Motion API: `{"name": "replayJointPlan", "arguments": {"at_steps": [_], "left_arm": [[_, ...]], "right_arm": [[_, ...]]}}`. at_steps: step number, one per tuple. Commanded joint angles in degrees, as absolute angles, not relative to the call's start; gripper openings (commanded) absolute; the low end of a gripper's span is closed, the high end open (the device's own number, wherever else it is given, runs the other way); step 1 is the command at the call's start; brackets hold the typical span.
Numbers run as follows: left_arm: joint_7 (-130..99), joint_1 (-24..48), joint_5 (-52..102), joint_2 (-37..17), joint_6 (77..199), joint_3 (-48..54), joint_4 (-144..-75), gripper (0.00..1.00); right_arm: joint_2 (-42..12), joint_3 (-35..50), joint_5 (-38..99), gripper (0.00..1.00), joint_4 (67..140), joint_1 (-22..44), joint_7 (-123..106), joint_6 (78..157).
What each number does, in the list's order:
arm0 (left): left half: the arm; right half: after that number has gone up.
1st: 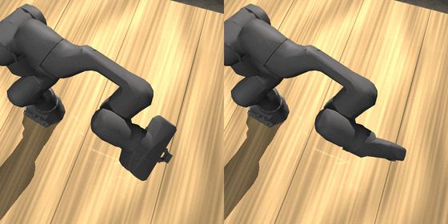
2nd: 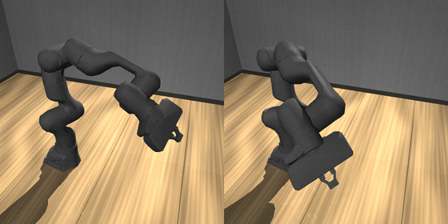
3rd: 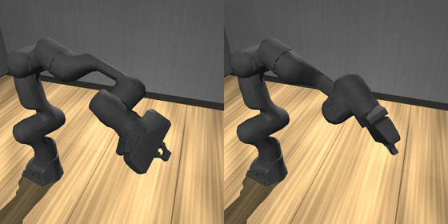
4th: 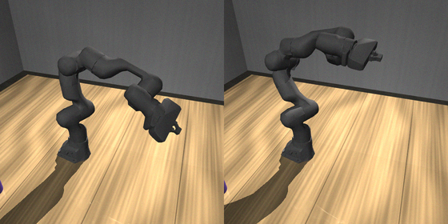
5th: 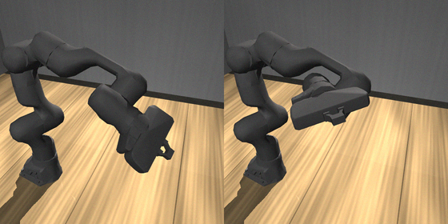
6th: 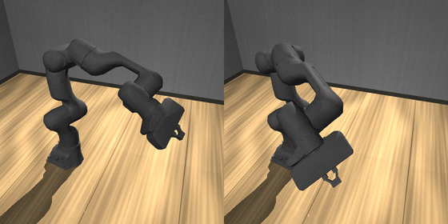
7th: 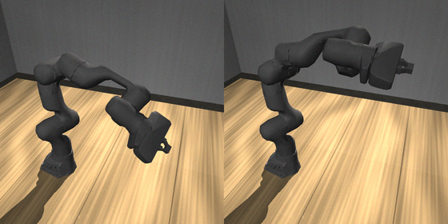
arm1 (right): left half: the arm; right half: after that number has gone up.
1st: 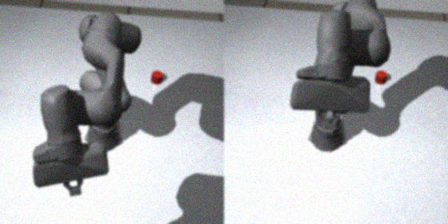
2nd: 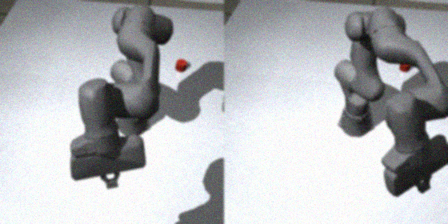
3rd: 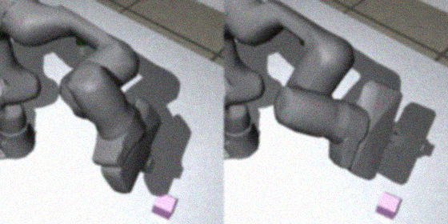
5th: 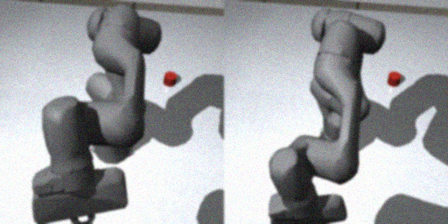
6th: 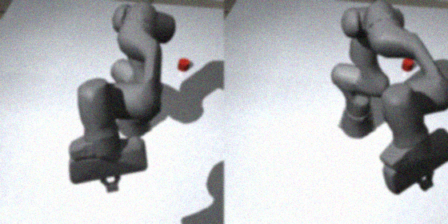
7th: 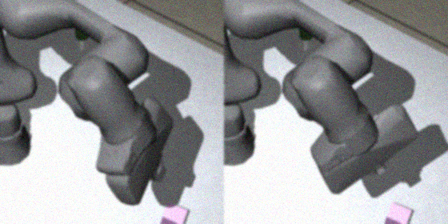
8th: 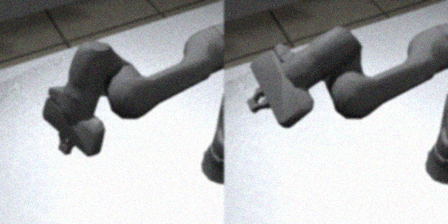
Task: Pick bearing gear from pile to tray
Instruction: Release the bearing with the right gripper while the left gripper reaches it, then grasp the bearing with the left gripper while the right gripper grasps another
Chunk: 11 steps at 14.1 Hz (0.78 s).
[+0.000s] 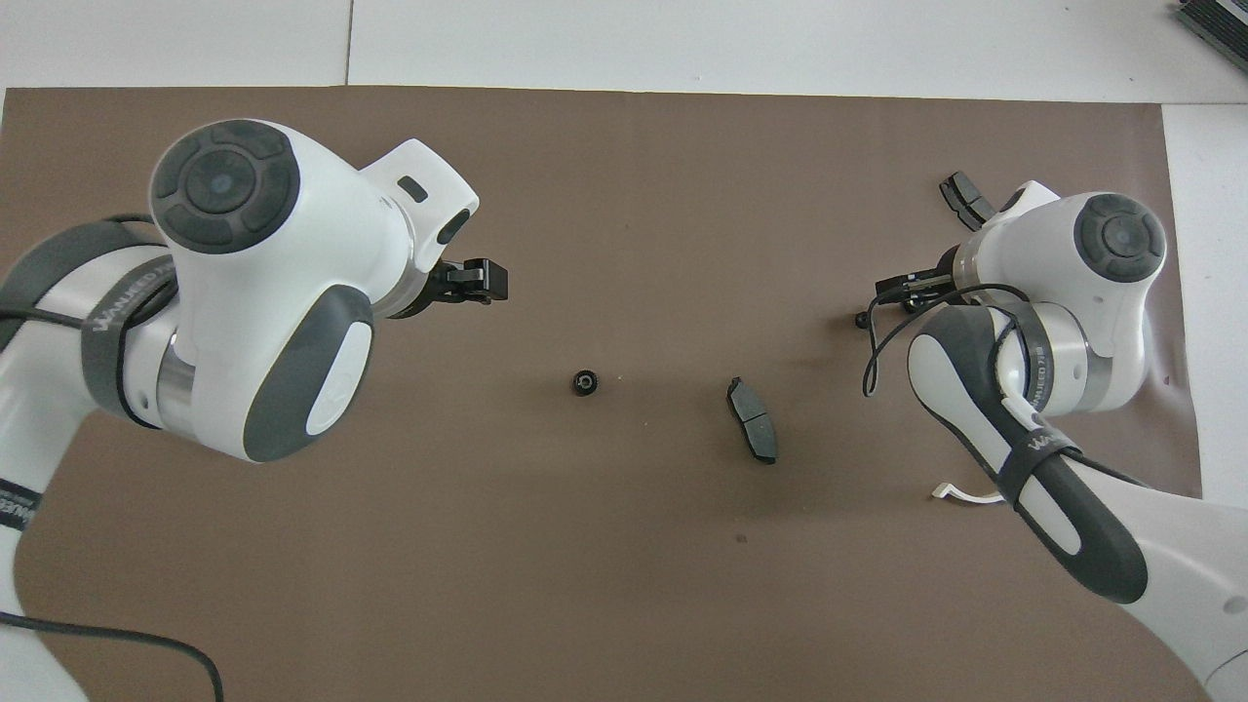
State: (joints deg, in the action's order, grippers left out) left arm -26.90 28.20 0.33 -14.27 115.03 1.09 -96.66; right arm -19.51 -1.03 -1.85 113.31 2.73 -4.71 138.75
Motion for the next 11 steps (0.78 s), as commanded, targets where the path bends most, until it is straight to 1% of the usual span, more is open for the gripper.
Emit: {"name": "replayJointPlan", "arguments": {"at_steps": [1,2,5,9,11], "left_arm": [[-31.27,32.59,0.35,-19.32,117.51,-0.09,-95.98,1.00],[-33.03,33.65,-0.52,-20.90,118.12,-0.09,-95.72,1.00],[-38.75,34.45,-1.67,-22.58,121.90,0.09,-96.06,1.00],[-41.56,35.24,-1.67,-23.81,125.75,0.09,-98.95,1.00],[-43.41,36.56,-1.67,-24.52,131.11,0.09,-102.72,1.00]], "right_arm": [[-19.51,-0.09,-1.67,1.00,115.48,0.44,-8.61,141.15],[-19.77,-0.09,-1.67,1.00,115.92,-0.26,-8.96,142.11],[-20.83,0.09,-0.27,1.00,115.84,-1.14,-9.58,143.44],[-21.01,0.26,1.84,1.00,115.49,-0.79,-9.67,143.61],[-21.09,0.26,1.93,0.93,115.40,-0.62,-9.67,143.70]]}}
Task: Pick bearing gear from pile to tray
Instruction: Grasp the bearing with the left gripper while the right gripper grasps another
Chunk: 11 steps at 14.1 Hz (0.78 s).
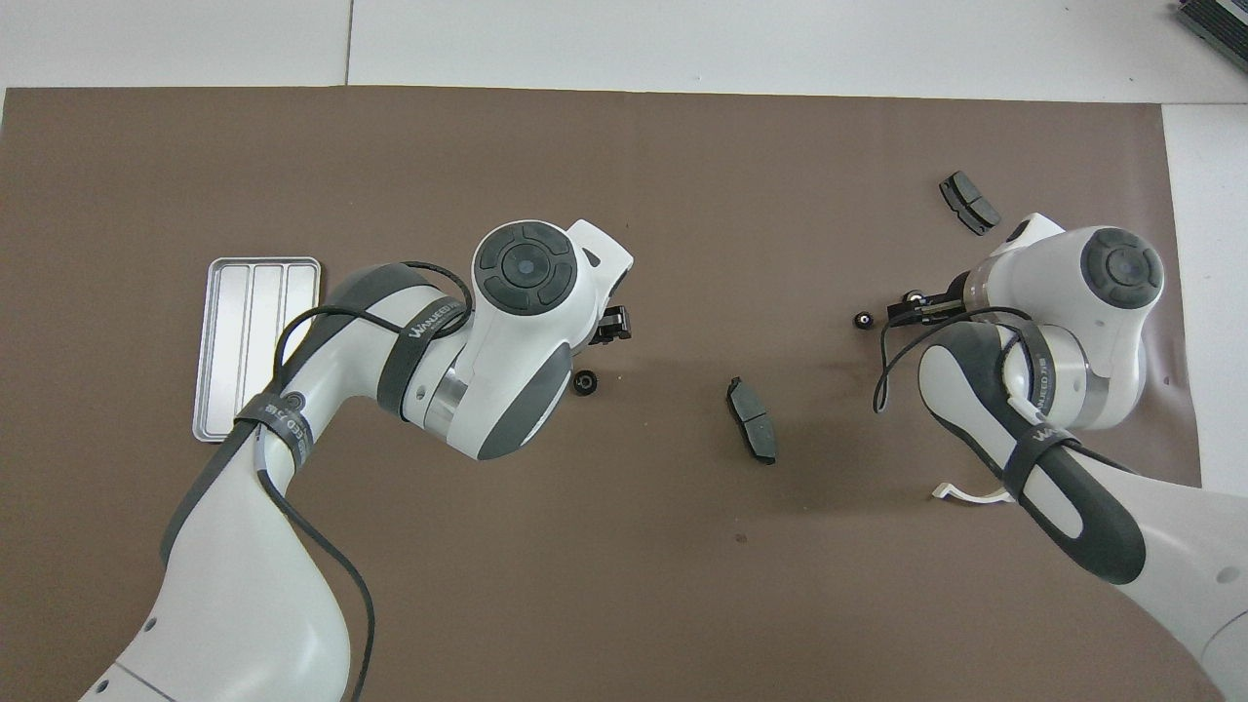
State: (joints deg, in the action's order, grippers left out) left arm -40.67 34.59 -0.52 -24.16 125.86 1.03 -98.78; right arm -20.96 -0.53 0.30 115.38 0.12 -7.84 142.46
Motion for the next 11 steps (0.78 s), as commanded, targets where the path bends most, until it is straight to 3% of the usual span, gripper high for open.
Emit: {"name": "replayJointPlan", "arguments": {"at_steps": [1,3,11], "left_arm": [[-43.42,36.56,-1.67,-24.43,132.00,0.09,-103.88,1.00],[-43.42,36.65,-1.67,-24.43,132.10,0.09,-104.32,1.00],[-43.42,38.32,-1.67,-24.17,132.19,0.17,-106.43,1.00]], "right_arm": [[-21.18,0.26,1.93,0.88,115.40,-0.53,-9.67,143.79],[-21.27,0.26,1.93,0.81,115.40,-0.53,-9.67,144.14],[-21.80,0.35,5.98,0.81,114.96,-0.09,-9.67,145.37]]}}
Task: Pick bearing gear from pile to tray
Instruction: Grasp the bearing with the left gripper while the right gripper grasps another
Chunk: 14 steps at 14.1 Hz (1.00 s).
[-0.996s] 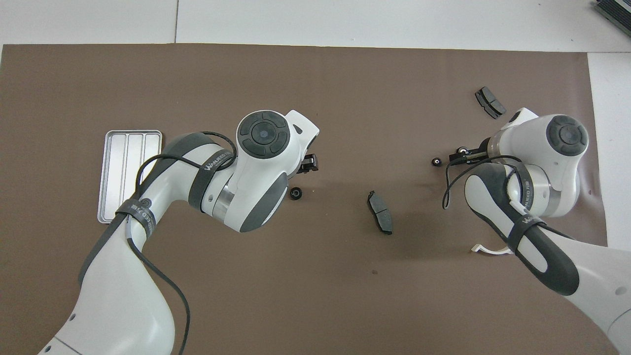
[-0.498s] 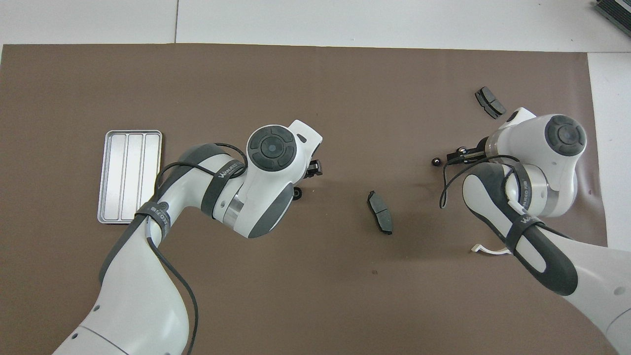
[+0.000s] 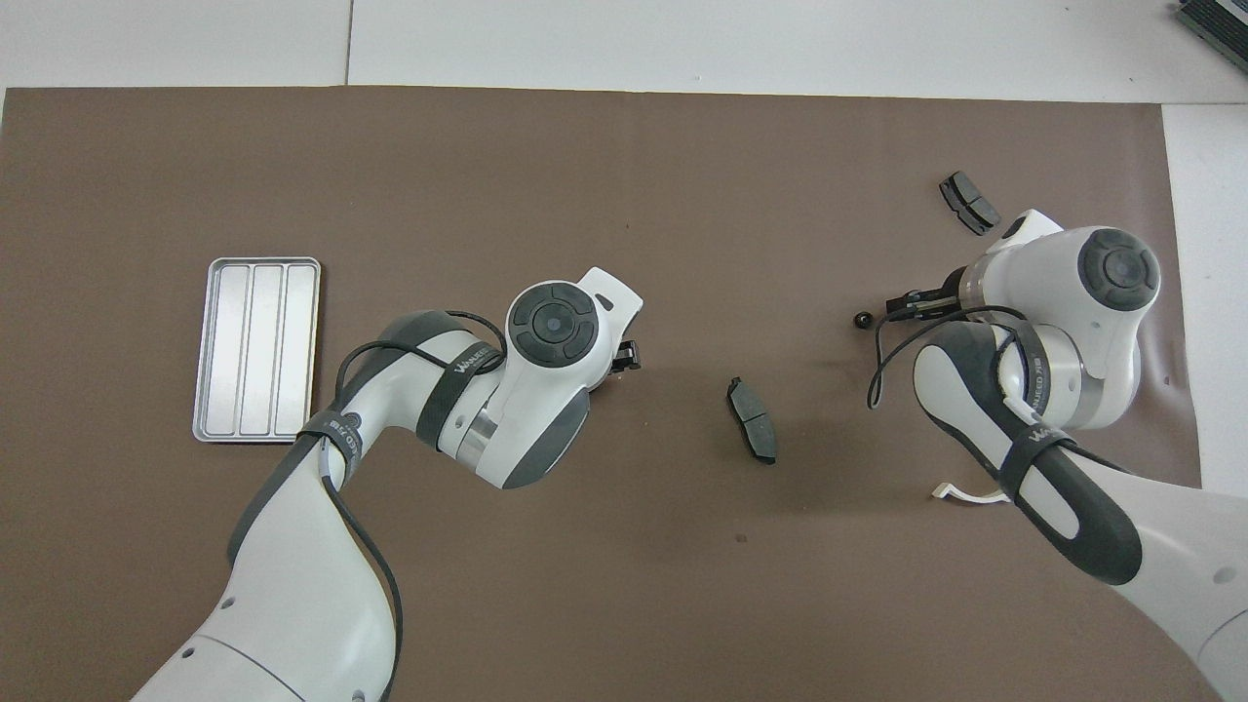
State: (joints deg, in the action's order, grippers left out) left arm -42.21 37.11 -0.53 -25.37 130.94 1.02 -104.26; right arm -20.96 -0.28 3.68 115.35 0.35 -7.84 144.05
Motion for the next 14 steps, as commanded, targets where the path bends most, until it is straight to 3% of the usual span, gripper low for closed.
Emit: {"name": "replayJointPlan", "arguments": {"at_steps": [1,4,6,8,12,14], "left_arm": [[-43.42,38.32,-1.67,-24.08,132.27,0.18,-106.78,1.00],[-43.33,38.32,-1.67,-24.08,132.28,0.18,-107.14,1.00],[-43.16,38.32,-1.67,-24.17,132.45,0.18,-107.14,0.91],[-43.15,38.32,-1.67,-24.26,133.06,0.18,-107.14,0.84],[-42.89,38.32,-1.67,-24.26,133.15,0.18,-107.05,0.68],[-42.80,38.32,-1.76,-24.26,132.89,0.18,-107.05,0.56]], "right_arm": [[-21.88,0.35,6.06,0.81,114.87,-0.09,-9.67,145.98],[-22.24,0.26,6.06,0.81,114.87,-0.09,-11.59,146.60],[-22.24,0.26,6.06,0.80,114.87,-0.09,-11.78,146.69],[-22.24,0.35,6.06,0.73,114.87,0.00,-11.78,146.69],[-22.24,0.26,6.06,0.73,114.61,-0.09,-11.95,145.90],[-22.15,0.26,5.98,0.65,114.61,-0.09,-12.04,145.81]]}}
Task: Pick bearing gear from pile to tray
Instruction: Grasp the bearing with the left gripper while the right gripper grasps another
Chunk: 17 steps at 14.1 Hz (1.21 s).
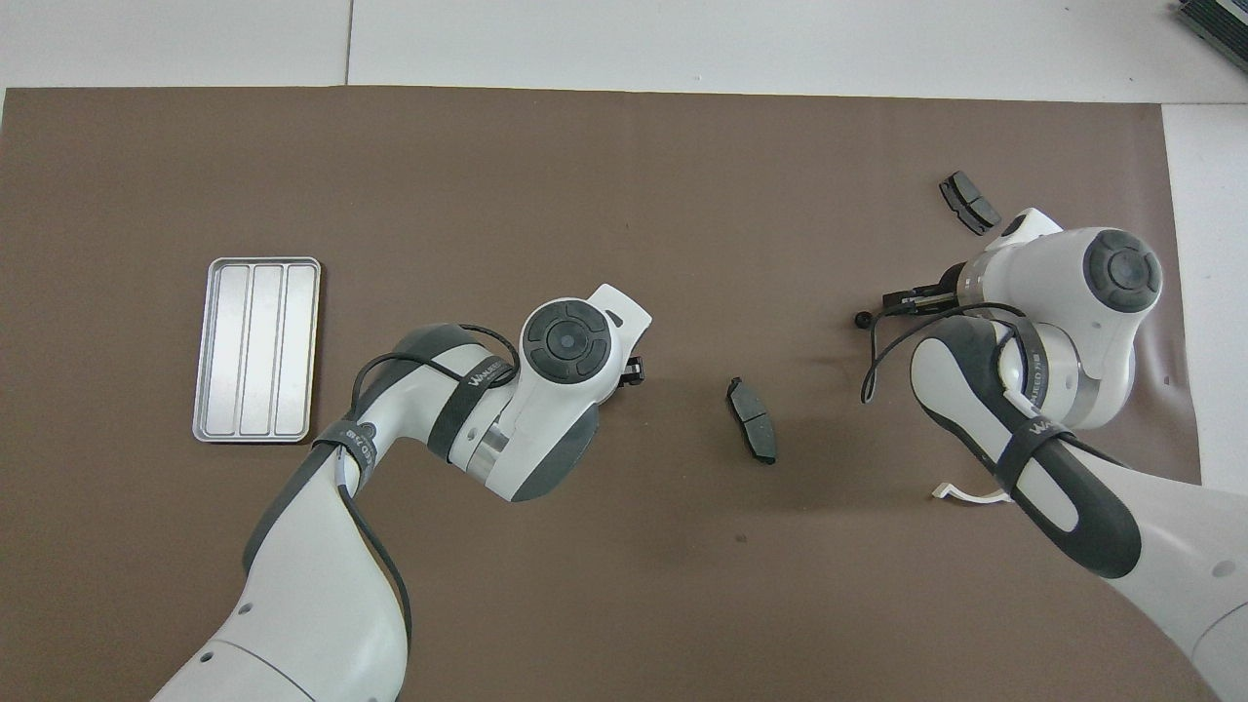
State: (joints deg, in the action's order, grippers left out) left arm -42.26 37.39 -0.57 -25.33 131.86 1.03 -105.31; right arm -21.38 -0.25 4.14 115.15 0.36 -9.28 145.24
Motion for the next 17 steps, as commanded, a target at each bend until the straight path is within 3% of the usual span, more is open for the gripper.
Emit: {"name": "replayJointPlan", "arguments": {"at_steps": [1,4,5,11,15,17], "left_arm": [[-42.80,38.32,-1.76,-24.26,132.72,0.18,-107.05,0.52],[-42.80,38.41,-1.76,-24.17,132.10,0.18,-107.05,0.48],[-42.80,38.32,-1.76,-24.17,132.10,0.18,-107.05,0.47],[-42.63,38.32,-1.76,-24.17,132.01,0.18,-106.96,0.27],[-42.19,38.06,-1.84,-24.26,129.48,0.18,-105.74,0.09],[-41.93,37.27,-1.93,-24.43,125.44,0.18,-102.58,0.04]], "right_arm": [[-22.15,0.26,5.98,0.57,114.61,-0.09,-11.95,145.72],[-22.15,0.26,5.98,0.26,114.61,0.00,-11.95,145.81],[-22.15,0.26,6.06,0.03,114.61,0.00,-11.69,145.81],[-21.45,0.35,6.06,0.00,114.00,0.09,-11.43,144.76],[-19.26,0.26,5.98,0.00,111.10,0.35,-10.81,138.18],[-17.76,0.26,5.98,0.00,110.66,0.44,-10.63,135.98]]}}
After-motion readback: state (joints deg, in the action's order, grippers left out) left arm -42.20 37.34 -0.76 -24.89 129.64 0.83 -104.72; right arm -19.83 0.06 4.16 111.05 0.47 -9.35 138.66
